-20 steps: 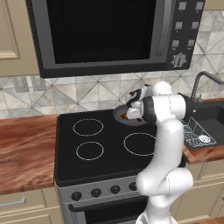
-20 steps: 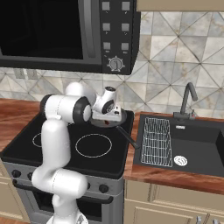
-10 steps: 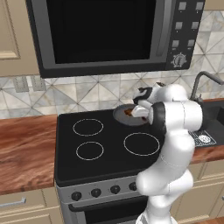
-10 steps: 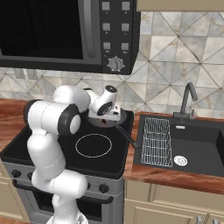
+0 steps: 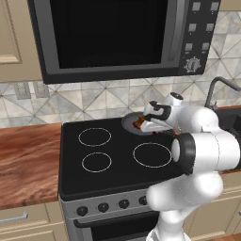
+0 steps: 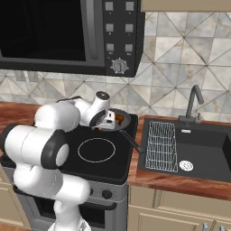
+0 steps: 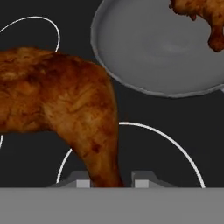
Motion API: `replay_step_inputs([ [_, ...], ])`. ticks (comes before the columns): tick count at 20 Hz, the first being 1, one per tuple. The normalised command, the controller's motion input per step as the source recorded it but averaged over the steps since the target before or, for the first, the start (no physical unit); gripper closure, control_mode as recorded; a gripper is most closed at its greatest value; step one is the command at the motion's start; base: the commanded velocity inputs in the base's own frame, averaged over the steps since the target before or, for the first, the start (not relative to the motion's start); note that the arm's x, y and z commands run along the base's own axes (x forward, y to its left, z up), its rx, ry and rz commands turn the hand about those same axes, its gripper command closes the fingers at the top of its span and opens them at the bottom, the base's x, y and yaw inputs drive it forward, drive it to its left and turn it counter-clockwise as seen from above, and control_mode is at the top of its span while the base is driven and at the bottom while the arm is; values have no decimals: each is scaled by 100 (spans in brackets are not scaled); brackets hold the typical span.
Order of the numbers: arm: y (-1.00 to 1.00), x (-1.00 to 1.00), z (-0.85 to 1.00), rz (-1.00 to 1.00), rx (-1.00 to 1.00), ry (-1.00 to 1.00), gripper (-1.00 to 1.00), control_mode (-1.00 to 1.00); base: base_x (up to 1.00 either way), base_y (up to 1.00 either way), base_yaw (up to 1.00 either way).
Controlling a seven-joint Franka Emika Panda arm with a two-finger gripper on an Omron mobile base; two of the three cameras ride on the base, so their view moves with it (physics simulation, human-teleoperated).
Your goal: Take the chicken drumsticks from the pan and place one on each plate on the dining counter.
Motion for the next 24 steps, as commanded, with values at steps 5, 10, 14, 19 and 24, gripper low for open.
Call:
replay_step_inputs([
  [5, 27, -47, 59, 0, -2, 9, 100, -100, 0, 0, 0],
  [10, 14, -56, 51, 0, -3, 11, 100, -100, 0, 0, 0],
  [14, 3, -63, 43, -3, 0, 1, 100, -100, 0, 0, 0],
  [19, 1, -68, 30, -8, -1, 0, 100, -100, 0, 0, 0],
  [24, 0, -64, 21, -13, 0, 0, 100, -100, 0, 0, 0],
])
